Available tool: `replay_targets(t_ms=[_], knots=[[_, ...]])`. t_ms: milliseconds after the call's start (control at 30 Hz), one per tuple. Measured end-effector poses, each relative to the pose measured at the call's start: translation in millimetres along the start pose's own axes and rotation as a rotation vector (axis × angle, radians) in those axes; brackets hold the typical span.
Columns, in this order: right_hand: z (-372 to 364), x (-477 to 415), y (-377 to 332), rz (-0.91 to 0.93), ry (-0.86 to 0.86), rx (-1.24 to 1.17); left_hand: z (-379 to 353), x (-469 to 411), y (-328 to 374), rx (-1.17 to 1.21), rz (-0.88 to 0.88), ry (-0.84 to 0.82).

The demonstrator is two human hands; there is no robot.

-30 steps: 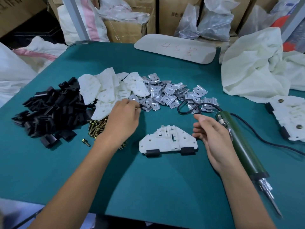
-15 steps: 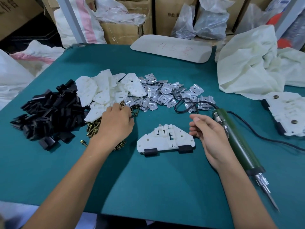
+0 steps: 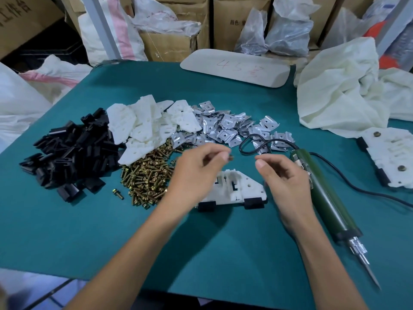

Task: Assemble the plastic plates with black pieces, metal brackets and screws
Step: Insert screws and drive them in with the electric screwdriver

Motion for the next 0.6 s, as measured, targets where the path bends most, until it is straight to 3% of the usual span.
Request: replay_targets(t_ms=[100, 200, 267, 367, 433, 500, 600], knots=[[-11, 5, -4, -0.013, -0.128, -0.094, -32, 8, 8, 0.201, 0.020, -0.066], [-9, 6, 6, -0.100, -0.130, -0.134, -36, 9, -3, 0.139, 0.039, -0.104], [-8, 6, 8, -0.112, -0.113, -0.090, -28, 5, -8, -0.015, -0.027, -0.154], [2, 2, 4, -0.054, -0.036, 0.019, -1, -12, -17, -0.542, -0.160, -0.169], [7, 0, 5, -0.033, -0.026, 0.130, 7, -20, -35, -0.790, -0.156, -0.257], [5, 1, 11, -0.055, -0.063, 0.225, 6, -21, -48, -0.862, -0.137, -0.318], [0, 2, 19, -0.068, -0.095, 0.350, 7, -22, -45, -0.827, -0.191, -0.249]])
Point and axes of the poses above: each hand's wrist, its own x-axis away from the middle knuckle, its own z-axis out of the back of the hand, y = z × x, the point moved 10 cm from there along -x, towards the middle knuckle, and after that the axes turned 5 degrees about -z, right-handed, at the moved point
